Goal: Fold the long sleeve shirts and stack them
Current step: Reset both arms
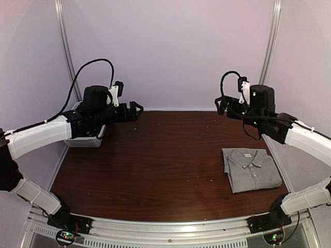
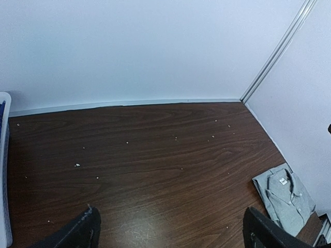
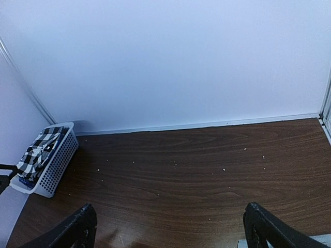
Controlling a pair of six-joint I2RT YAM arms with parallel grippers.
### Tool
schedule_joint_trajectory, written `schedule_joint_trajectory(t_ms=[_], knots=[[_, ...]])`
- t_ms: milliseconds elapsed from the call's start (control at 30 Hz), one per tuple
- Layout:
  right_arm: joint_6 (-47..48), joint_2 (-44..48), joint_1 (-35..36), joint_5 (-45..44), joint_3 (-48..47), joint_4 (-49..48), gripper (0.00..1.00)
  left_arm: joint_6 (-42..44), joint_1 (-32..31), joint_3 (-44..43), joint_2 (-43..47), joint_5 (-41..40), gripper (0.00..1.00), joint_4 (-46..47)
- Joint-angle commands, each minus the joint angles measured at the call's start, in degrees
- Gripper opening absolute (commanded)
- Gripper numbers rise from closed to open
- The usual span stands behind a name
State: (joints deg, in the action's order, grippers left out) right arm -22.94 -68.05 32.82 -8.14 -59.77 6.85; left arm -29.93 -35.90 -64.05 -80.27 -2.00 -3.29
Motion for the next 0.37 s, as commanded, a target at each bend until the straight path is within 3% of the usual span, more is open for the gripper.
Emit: schedule_joint_trajectory(t_ms=[0, 333], knots=[[-1.56, 1.96, 0.08, -2.5, -0.77, 0.17, 1.0, 2.51, 0.04, -0.22, 1.06, 1.16, 0.97, 2.43], [-2.58, 1.56, 0.12, -1.43, -0.78, -0.71, 1.0, 3.74, 0.04, 0.57, 2.96, 0.7, 0.97, 2.18]])
